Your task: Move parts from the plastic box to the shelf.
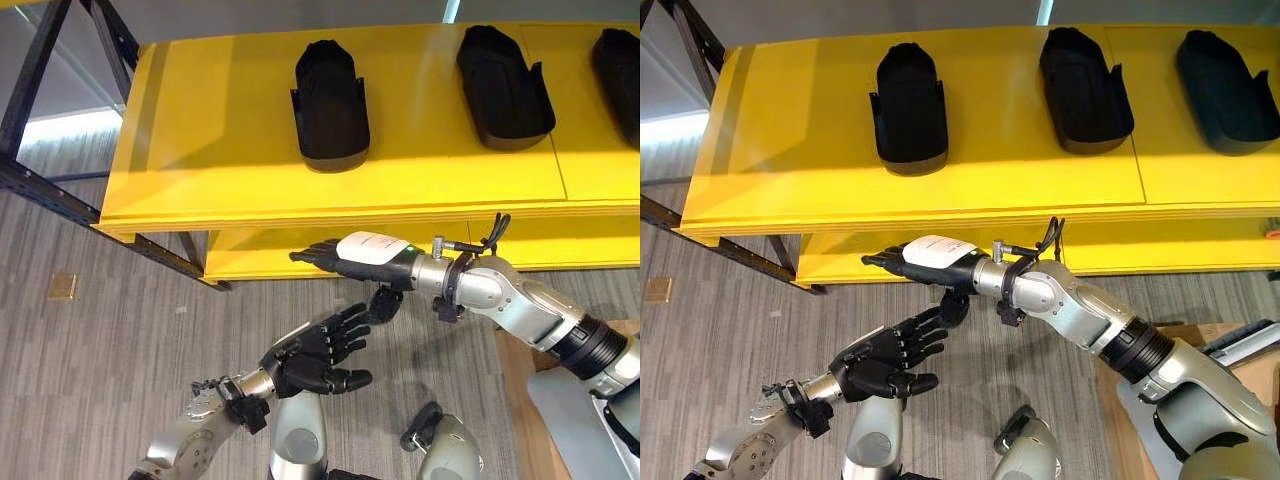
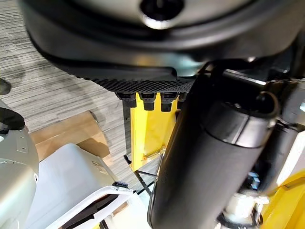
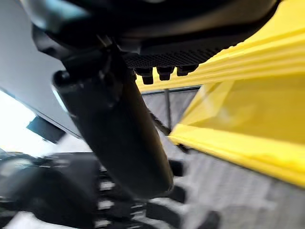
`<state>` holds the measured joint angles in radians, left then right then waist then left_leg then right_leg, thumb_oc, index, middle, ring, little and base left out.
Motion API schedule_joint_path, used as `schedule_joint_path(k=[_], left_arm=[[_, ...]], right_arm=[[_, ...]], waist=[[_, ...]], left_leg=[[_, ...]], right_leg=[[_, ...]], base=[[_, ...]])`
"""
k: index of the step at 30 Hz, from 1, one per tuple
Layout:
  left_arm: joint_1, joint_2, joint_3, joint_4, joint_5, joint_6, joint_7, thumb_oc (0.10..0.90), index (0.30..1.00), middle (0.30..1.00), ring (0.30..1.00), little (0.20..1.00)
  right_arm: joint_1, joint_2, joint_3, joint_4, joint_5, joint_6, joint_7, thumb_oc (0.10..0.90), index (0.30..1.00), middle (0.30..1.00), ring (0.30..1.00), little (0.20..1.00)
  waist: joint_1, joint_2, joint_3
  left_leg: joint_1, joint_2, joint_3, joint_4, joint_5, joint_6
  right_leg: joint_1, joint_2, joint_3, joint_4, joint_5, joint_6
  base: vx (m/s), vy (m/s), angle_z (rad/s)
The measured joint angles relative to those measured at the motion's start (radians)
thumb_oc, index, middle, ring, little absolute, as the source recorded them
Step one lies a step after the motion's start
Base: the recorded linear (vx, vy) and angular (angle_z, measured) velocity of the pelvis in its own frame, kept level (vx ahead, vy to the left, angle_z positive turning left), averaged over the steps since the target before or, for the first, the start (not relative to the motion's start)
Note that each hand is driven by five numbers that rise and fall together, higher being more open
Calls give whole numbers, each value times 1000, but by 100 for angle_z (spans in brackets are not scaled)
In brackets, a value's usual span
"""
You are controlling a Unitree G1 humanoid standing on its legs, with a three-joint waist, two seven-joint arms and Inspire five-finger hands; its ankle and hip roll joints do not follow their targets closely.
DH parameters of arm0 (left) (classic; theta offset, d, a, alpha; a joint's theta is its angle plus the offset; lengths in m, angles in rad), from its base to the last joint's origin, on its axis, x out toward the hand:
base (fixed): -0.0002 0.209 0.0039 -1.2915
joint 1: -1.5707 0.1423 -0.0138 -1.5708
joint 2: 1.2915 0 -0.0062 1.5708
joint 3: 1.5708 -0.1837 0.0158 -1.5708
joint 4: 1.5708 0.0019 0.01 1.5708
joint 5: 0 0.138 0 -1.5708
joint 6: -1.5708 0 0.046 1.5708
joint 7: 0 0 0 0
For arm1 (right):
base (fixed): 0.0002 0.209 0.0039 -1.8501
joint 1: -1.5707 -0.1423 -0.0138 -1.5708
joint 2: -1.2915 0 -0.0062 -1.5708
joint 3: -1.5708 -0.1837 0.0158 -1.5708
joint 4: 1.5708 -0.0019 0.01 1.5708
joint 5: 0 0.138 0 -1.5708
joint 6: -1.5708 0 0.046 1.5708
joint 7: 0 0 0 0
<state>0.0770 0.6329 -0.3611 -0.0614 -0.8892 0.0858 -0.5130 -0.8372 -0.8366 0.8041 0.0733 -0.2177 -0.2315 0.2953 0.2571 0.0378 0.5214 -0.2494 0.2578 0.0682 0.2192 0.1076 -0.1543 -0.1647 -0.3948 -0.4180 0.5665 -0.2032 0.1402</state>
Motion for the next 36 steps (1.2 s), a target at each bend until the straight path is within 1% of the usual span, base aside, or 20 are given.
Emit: schedule_joint_path(k=[2,5,7,9,10,13,16,21,25,28,30,34,36], left_arm=[[2,19,11,-8,0,0,0,900,1000,1000,1000,1000],[1,20,25,-12,1,0,-1,900,1000,1000,1000,1000],[0,20,33,-23,2,3,-1,900,1000,1000,1000,1000],[-1,20,36,-32,2,15,-3,900,1000,1000,1000,1000],[-5,20,39,-32,2,23,-4,900,1000,1000,1000,1000],[-7,20,49,-32,5,44,-8,900,1000,1000,1000,1000],[-7,20,53,-32,4,46,-19,900,1000,1000,1000,1000],[-5,20,55,-32,5,70,-24,900,1000,1000,1000,1000],[-7,20,57,-32,5,77,-24,900,1000,1000,1000,1000],[-9,20,59,-32,11,88,-24,900,1000,1000,1000,1000],[-13,19,61,-38,12,90,-25,900,1000,1000,1000,1000],[-20,19,65,-46,13,101,-25,900,1000,1000,1000,1000],[-20,19,68,-49,15,111,-26,900,1000,1000,1000,1000]], right_arm=[[-24,-6,-1,20,-19,4,-19,900,1000,1000,1000,1000],[-39,-21,-1,20,-19,13,-37,900,1000,1000,1000,1000],[-49,-18,-1,27,-19,18,-48,900,1000,1000,1000,1000],[-62,-13,-2,63,-19,8,-63,900,1000,1000,1000,1000],[-68,-14,-2,67,-19,8,-65,900,1000,1000,1000,1000],[-73,-12,-3,70,-19,5,-94,900,1000,1000,1000,1000],[-79,3,-17,96,-19,-4,-130,900,1000,1000,1000,1000],[-79,36,-68,101,-37,5,-135,900,1000,1000,1000,1000],[-79,39,-74,105,-57,20,-142,900,1000,1000,1000,1000],[-82,68,-73,179,-54,38,-142,900,1000,1000,1000,1000],[-83,75,-73,229,-54,67,-141,900,1000,1000,1000,1000],[-84,85,-74,302,-53,90,-140,900,1000,1000,1000,1000],[-86,94,-74,343,-53,88,-137,900,1000,1000,1000,1000]], waist=[[1,-5,2],[20,-10,3],[23,-11,3],[25,-12,3],[30,-13,4],[29,-14,3],[36,-14,3],[47,-14,3],[48,-14,3],[51,-15,3],[53,-15,3],[70,-15,3],[75,-15,3]], left_leg=[[-10,1,-7,1,0,0],[-11,1,-6,0,4,-7],[-10,1,-7,0,5,-7],[-8,0,-7,0,4,-7],[-9,0,-8,0,4,-7],[-8,0,-18,0,4,-6],[-8,0,-18,1,4,-6],[-8,-1,-18,1,4,-6],[-8,-2,-18,1,4,-6],[4,1,-19,-2,4,-6],[12,1,-21,-2,0,-1],[12,-2,-21,-2,-1,2],[16,-5,-21,-2,0,0]], right_leg=[[0,4,-5,-6,1,0],[2,7,-5,-14,5,4],[7,9,-7,-19,8,6],[20,11,-15,-26,11,8],[23,12,-18,-29,12,9],[35,14,-31,-40,13,9],[36,13,-31,-43,13,9],[36,12,-31,-43,13,9],[37,12,-31,-44,14,9],[54,18,-34,-52,14,10],[68,18,-40,-59,14,11],[73,18,-41,-69,18,13],[83,15,-47,-74,21,17]], base=[[-1,-24,8],[13,-12,1],[10,-5,3],[19,-15,7],[24,-6,6],[13,12,8],[0,0,0],[0,0,0],[6,-20,0],[8,-12,0],[29,-7,5],[9,-1,1],[16,3,5]])
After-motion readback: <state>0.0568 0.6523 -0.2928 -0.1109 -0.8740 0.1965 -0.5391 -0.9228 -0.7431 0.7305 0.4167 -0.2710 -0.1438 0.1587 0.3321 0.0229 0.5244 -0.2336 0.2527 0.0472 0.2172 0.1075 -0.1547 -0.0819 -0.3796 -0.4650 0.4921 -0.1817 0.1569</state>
